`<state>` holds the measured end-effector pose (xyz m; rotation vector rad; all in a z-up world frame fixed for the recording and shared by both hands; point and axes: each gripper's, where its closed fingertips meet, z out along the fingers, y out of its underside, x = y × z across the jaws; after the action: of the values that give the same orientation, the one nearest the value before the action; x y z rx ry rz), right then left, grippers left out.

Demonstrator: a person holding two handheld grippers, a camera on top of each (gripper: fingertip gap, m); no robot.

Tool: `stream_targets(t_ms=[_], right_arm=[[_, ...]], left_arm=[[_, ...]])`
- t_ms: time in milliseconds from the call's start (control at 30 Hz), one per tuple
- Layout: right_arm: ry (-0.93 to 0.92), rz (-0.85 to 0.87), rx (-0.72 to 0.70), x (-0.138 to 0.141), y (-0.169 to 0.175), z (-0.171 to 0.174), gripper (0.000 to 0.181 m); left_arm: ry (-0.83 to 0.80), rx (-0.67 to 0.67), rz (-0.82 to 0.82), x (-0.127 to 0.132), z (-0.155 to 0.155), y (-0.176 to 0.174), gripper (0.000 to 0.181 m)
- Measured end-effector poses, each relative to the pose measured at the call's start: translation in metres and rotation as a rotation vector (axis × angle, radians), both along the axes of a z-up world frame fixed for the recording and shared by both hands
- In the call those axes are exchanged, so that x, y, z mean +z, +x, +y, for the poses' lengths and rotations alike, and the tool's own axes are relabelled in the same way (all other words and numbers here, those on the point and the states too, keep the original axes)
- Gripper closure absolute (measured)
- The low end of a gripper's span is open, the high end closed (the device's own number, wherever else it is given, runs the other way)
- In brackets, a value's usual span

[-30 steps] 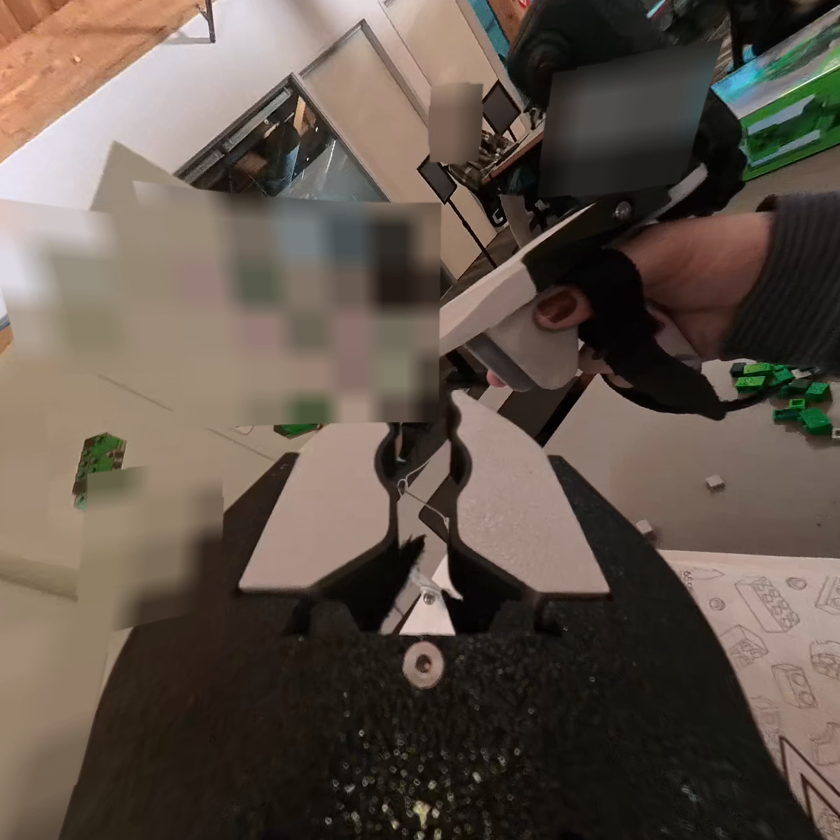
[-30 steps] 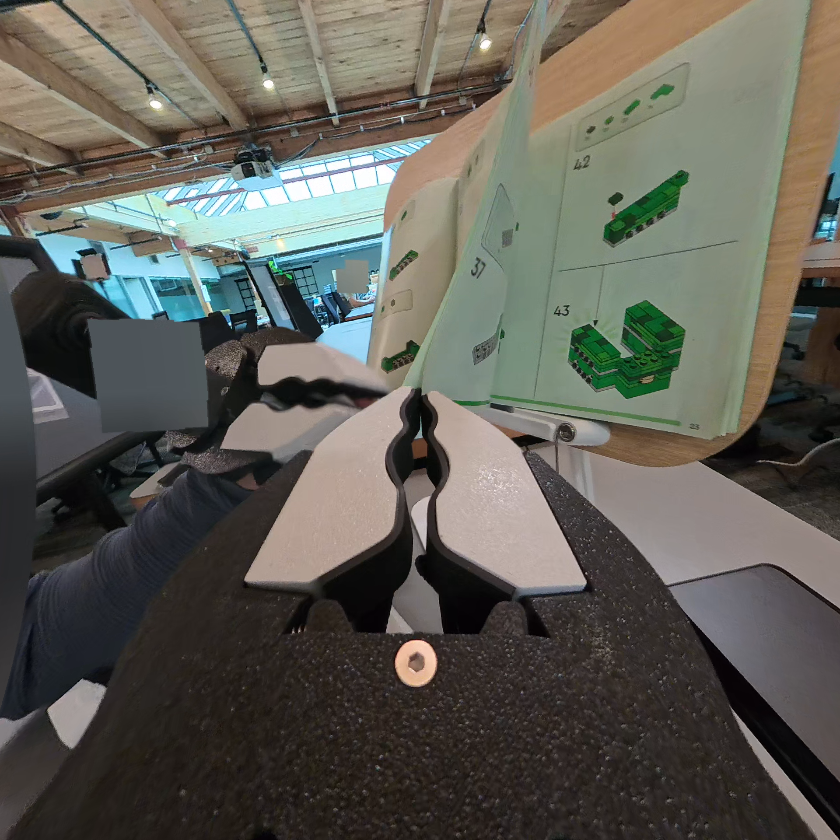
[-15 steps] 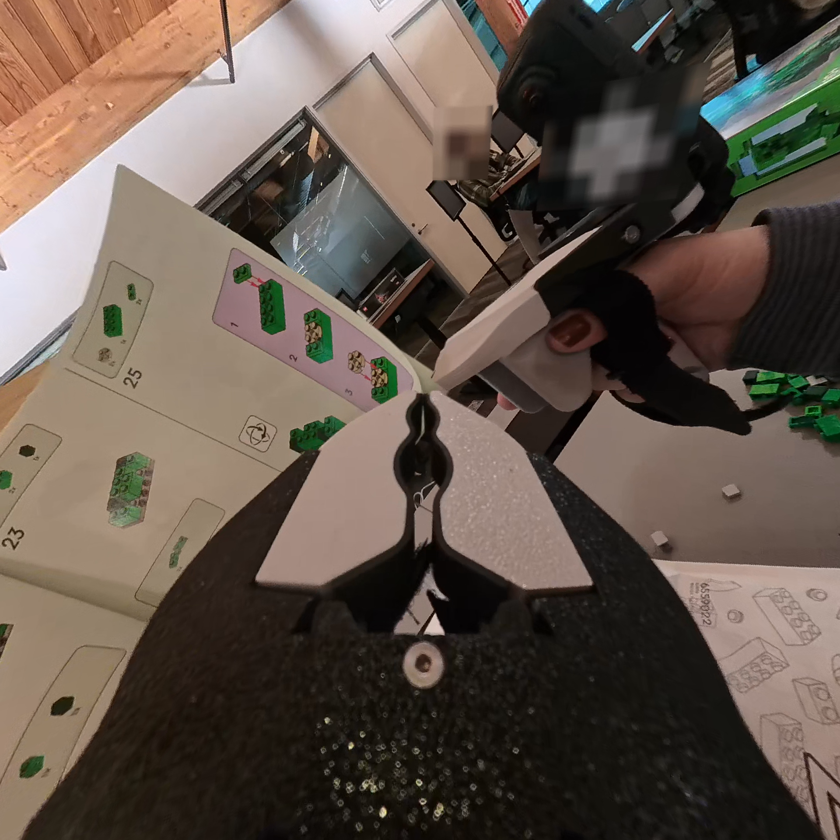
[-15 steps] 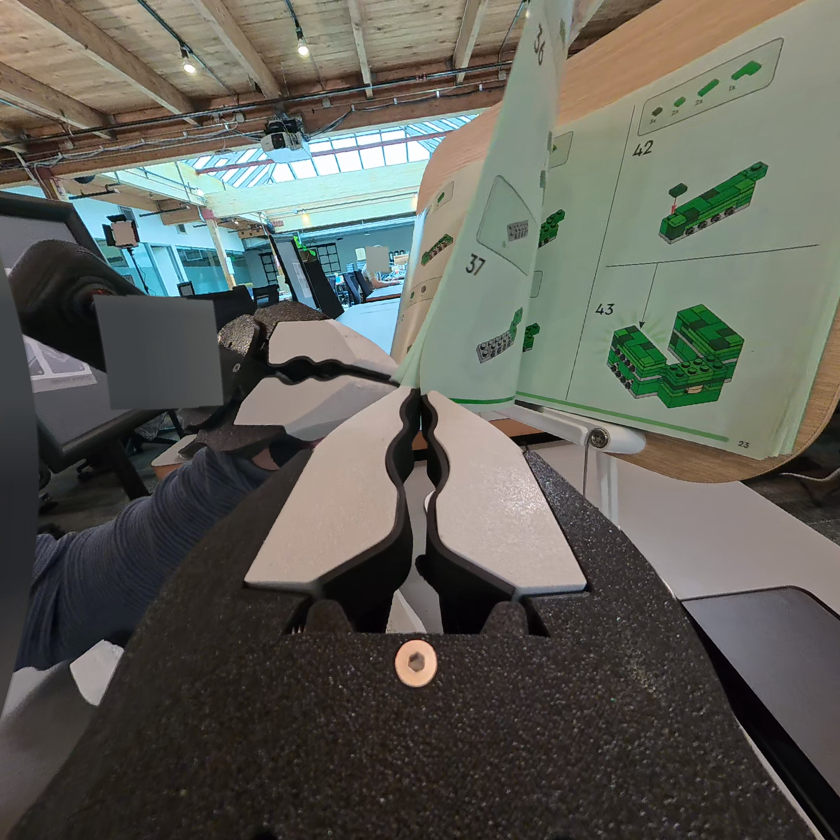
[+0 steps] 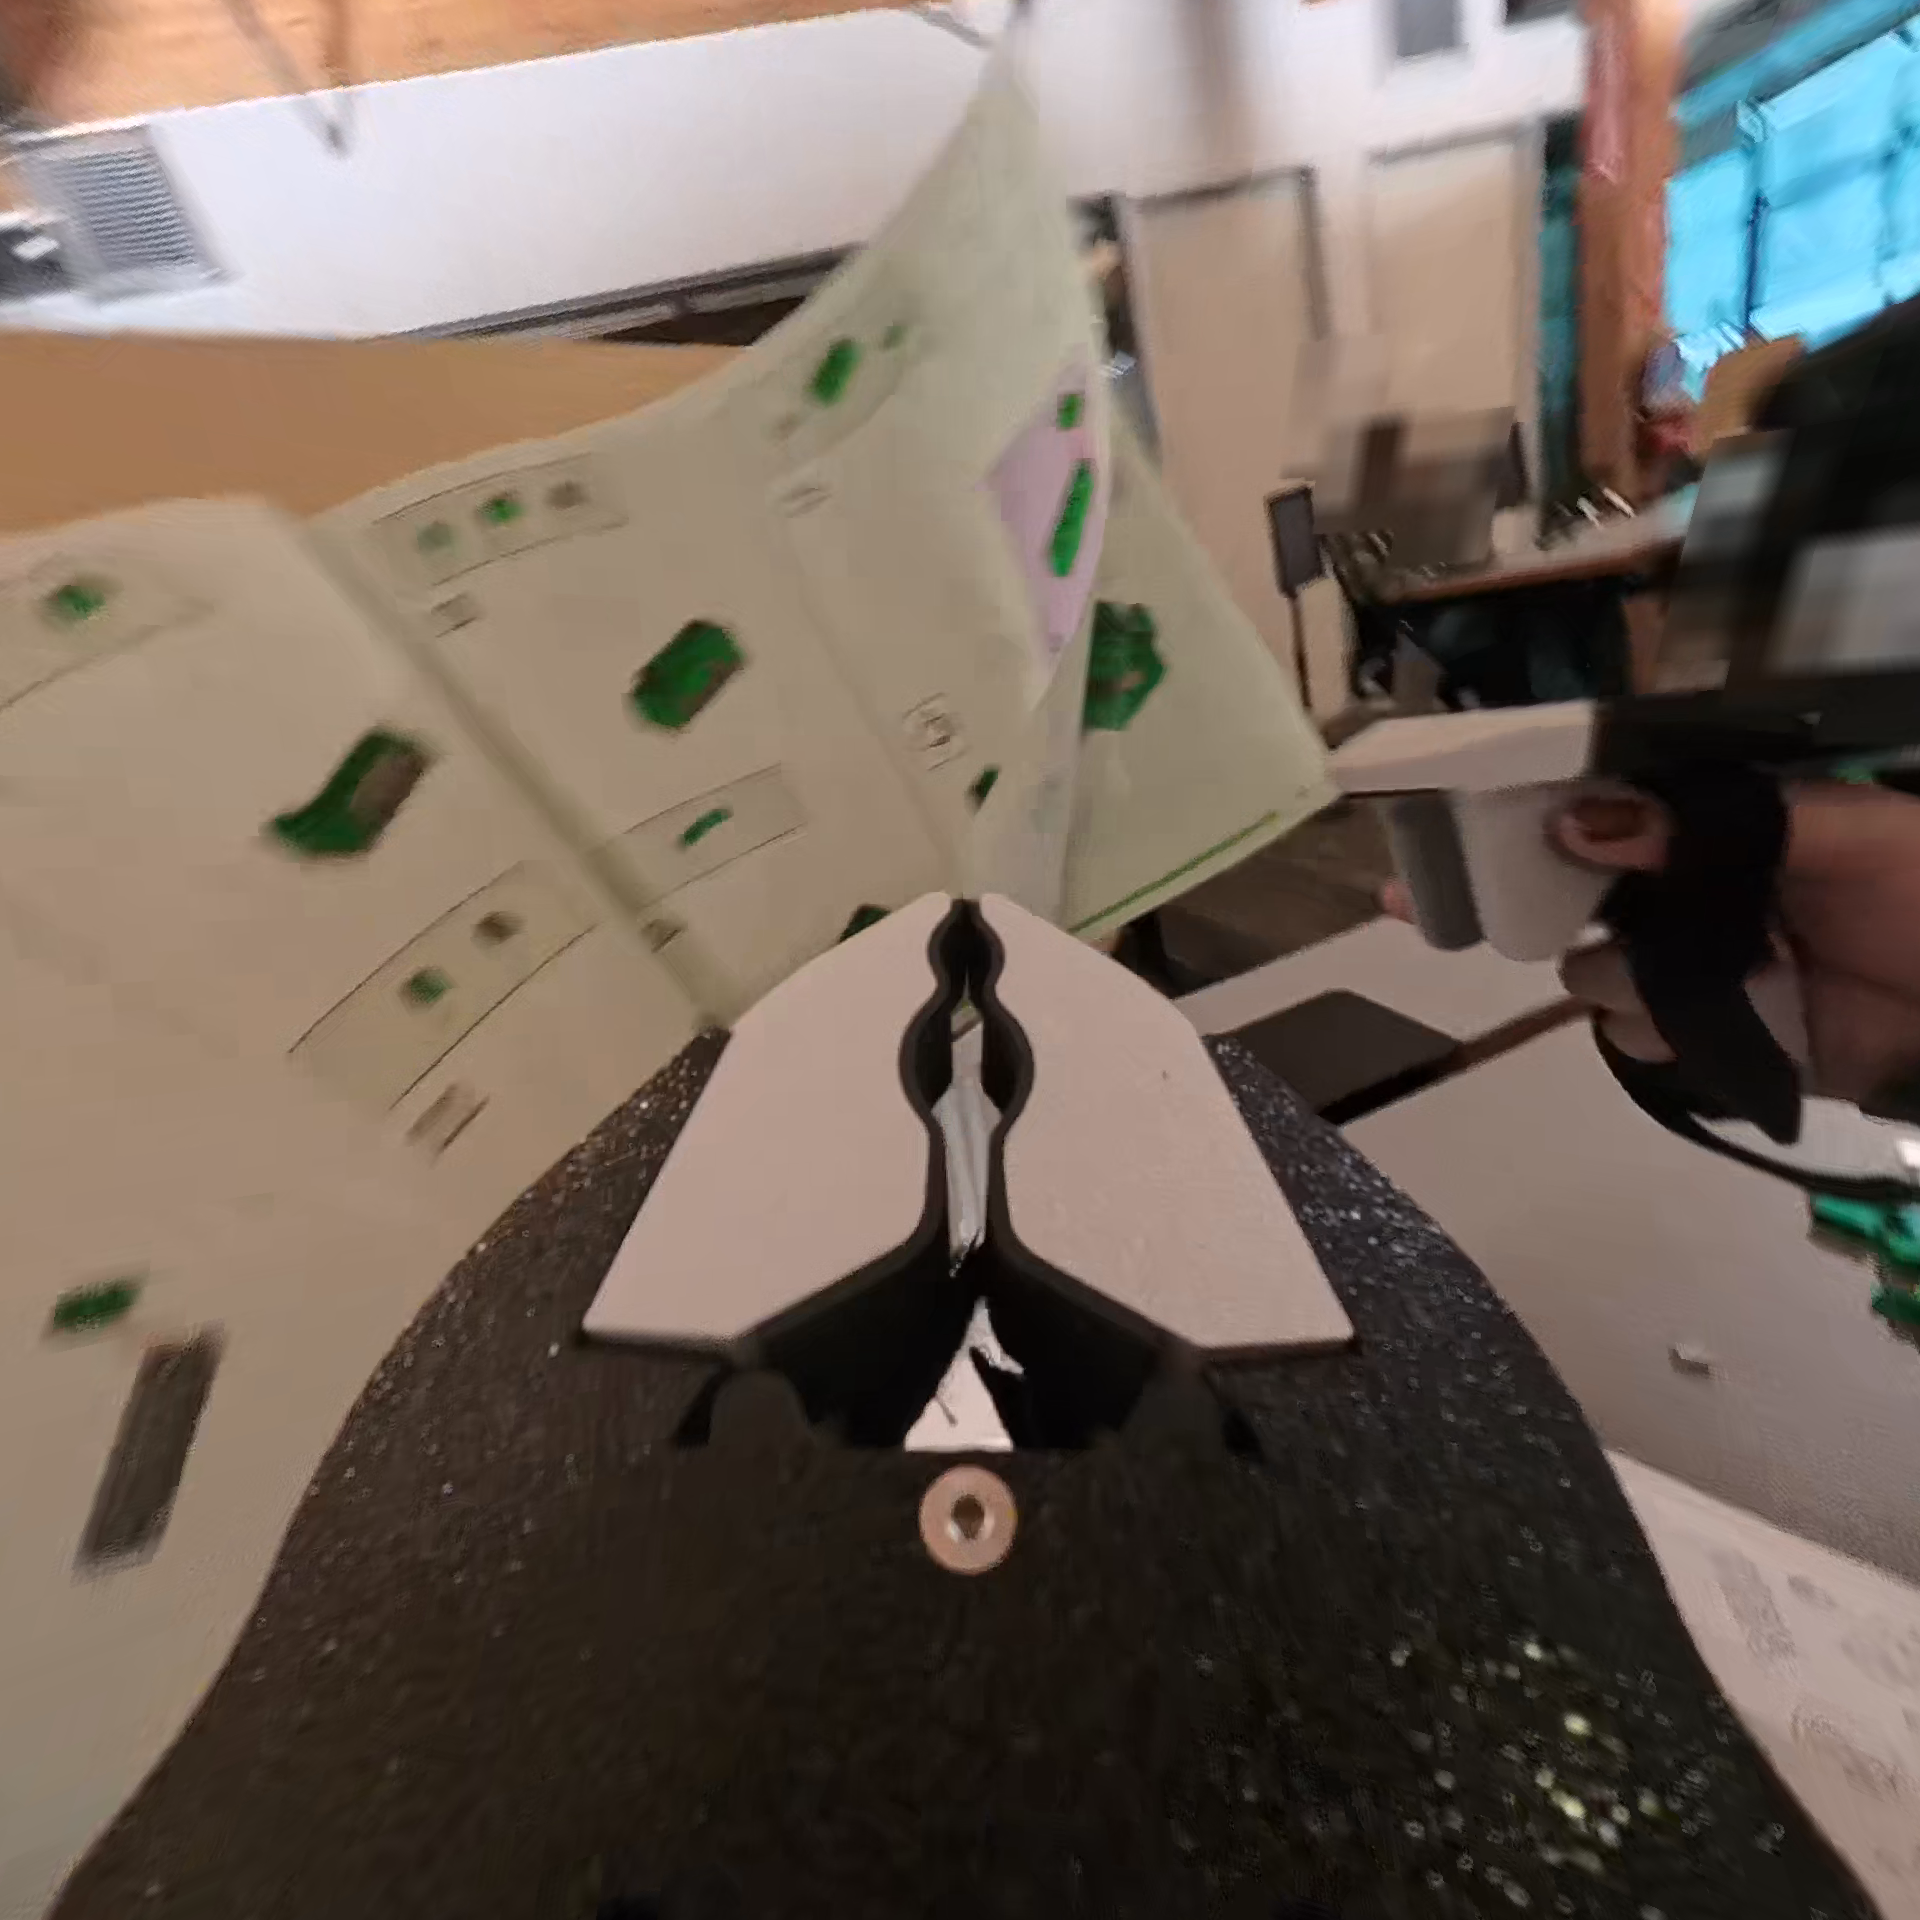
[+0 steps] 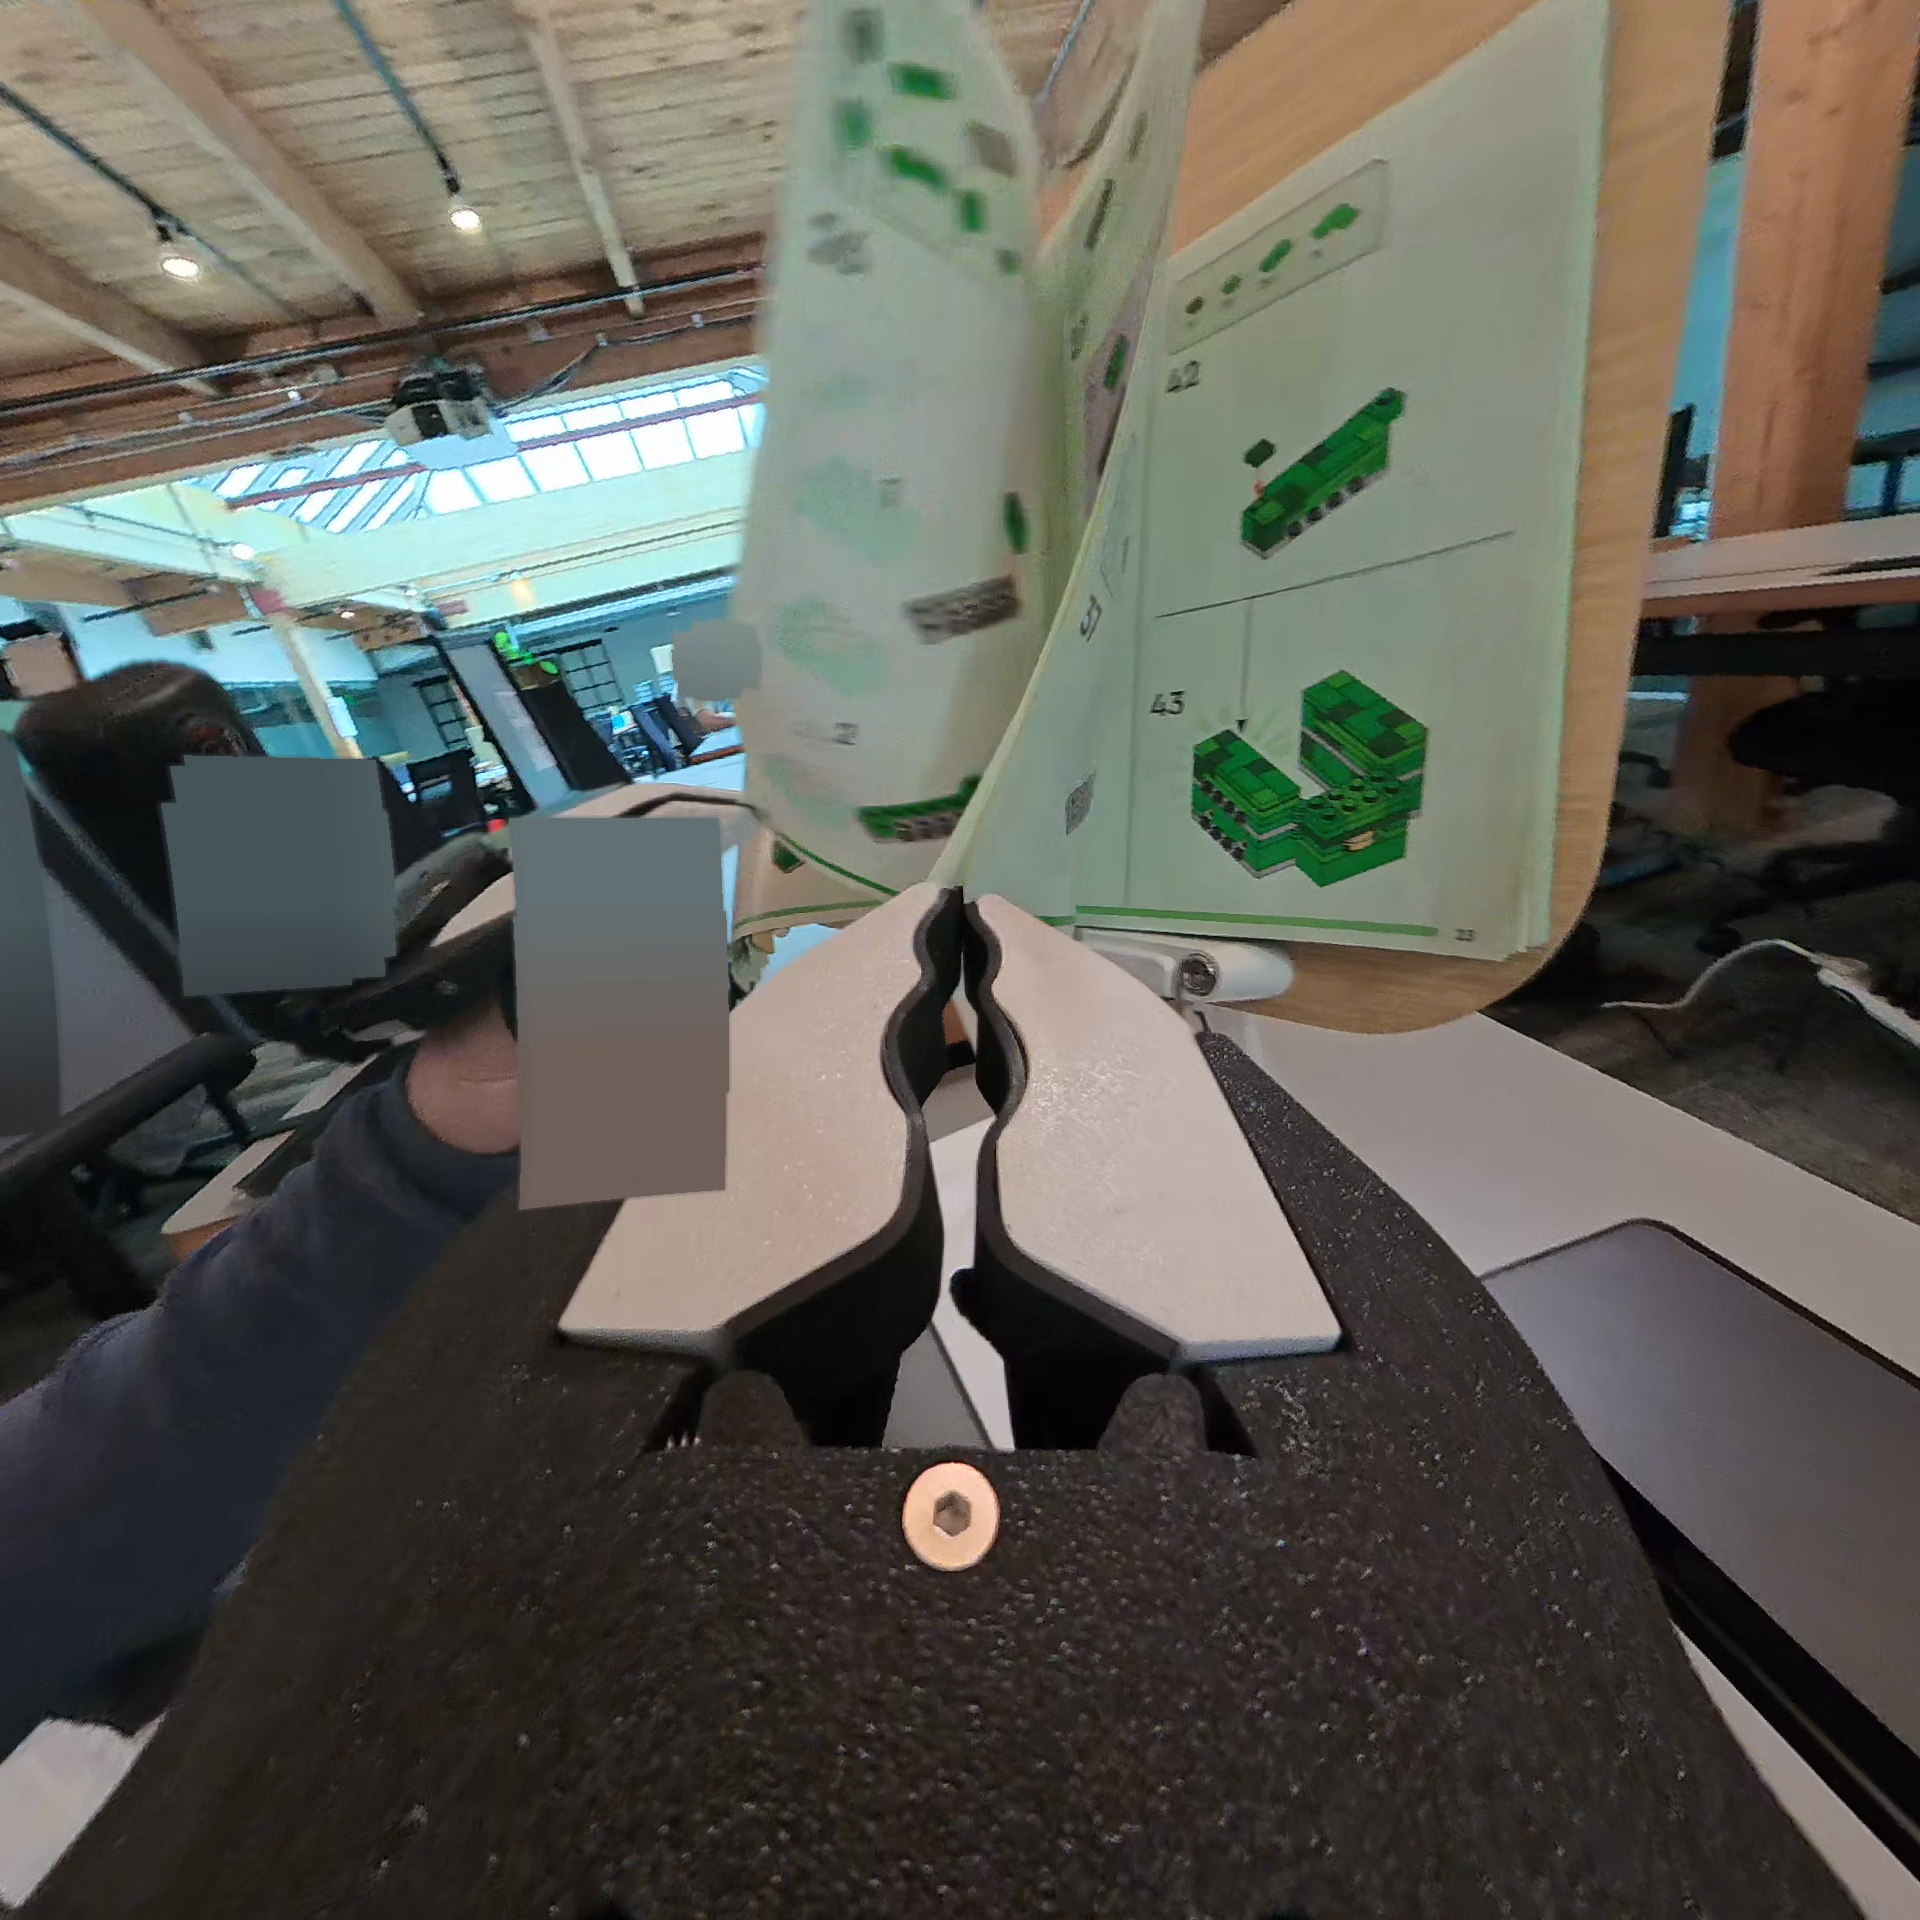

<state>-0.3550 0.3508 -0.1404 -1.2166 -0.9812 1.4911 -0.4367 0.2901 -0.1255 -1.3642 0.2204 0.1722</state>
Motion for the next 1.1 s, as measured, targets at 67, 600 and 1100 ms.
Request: stream_targets(t_ms=[67, 600, 1100], right_arm=[[-0.004, -0.008, -0.034, -0.002, 0.000, 0.005, 0.181], [-0.048, 0.018, -0.071, -0.007, 0.005, 0.018, 0.181], [-0.029, -0.015, -0.077, -0.012, -0.001, 0.017, 0.181]], left_arm=[[0.042, 0.089, -0.129, -0.006, -0.017, -0.030, 0.181], [0.222, 0.159, -0.748, -0.066, -0.079, -0.142, 0.181], [0.428, -0.128, -0.657, -0.066, -0.095, -0.124, 0.181]])
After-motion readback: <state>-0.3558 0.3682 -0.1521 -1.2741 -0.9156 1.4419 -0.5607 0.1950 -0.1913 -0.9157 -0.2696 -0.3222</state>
